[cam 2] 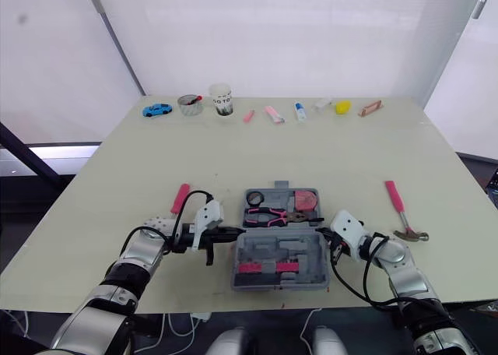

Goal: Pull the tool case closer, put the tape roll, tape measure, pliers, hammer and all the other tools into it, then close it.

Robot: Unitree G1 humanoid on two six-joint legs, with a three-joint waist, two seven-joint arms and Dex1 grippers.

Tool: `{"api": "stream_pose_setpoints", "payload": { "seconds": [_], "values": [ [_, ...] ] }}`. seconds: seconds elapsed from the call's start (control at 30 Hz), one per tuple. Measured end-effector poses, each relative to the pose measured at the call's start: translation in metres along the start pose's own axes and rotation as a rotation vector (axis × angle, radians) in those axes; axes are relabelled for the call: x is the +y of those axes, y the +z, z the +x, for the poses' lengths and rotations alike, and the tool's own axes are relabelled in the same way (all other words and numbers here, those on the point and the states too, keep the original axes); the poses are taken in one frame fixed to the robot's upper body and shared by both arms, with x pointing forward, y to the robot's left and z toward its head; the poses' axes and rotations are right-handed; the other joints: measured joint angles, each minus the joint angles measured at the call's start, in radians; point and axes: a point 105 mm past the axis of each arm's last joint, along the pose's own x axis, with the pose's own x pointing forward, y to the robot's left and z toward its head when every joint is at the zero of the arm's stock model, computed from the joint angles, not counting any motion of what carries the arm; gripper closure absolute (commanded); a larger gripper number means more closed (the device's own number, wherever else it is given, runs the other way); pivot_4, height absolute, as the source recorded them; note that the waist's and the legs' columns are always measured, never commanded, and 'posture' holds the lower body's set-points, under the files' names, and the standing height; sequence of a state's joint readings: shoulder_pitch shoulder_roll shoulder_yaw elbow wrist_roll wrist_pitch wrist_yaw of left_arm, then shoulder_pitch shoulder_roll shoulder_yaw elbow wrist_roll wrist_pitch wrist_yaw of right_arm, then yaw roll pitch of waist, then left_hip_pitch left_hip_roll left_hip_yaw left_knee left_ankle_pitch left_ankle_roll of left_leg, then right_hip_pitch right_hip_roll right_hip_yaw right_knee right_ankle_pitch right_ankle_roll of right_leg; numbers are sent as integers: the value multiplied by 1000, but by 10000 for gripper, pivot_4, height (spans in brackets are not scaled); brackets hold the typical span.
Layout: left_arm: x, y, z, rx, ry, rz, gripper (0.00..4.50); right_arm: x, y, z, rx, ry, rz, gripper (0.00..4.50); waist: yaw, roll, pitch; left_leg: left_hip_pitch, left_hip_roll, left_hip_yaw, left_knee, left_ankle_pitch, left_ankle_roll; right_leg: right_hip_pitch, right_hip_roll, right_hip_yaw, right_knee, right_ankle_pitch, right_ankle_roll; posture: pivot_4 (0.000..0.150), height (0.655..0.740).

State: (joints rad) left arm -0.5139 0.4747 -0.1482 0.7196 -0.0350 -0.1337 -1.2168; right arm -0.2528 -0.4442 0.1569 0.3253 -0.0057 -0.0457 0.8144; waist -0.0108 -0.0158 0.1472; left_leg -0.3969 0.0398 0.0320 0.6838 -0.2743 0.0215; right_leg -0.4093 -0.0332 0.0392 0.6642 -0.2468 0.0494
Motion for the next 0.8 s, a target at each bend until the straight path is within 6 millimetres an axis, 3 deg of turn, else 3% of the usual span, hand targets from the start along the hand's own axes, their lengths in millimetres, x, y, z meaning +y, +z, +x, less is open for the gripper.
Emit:
{"api": "stream_pose_setpoints", "payload": {
  "seconds": [0.8],
  "values": [
    [0, 0, 0, -1, 1, 2, 45000, 2, 0, -3, 14, 18, -5, 44516, 0, 0, 0, 0, 0, 0, 0, 0, 0, 0, 0, 0, 0, 0, 0, 1500, 7400]
  ]
}}
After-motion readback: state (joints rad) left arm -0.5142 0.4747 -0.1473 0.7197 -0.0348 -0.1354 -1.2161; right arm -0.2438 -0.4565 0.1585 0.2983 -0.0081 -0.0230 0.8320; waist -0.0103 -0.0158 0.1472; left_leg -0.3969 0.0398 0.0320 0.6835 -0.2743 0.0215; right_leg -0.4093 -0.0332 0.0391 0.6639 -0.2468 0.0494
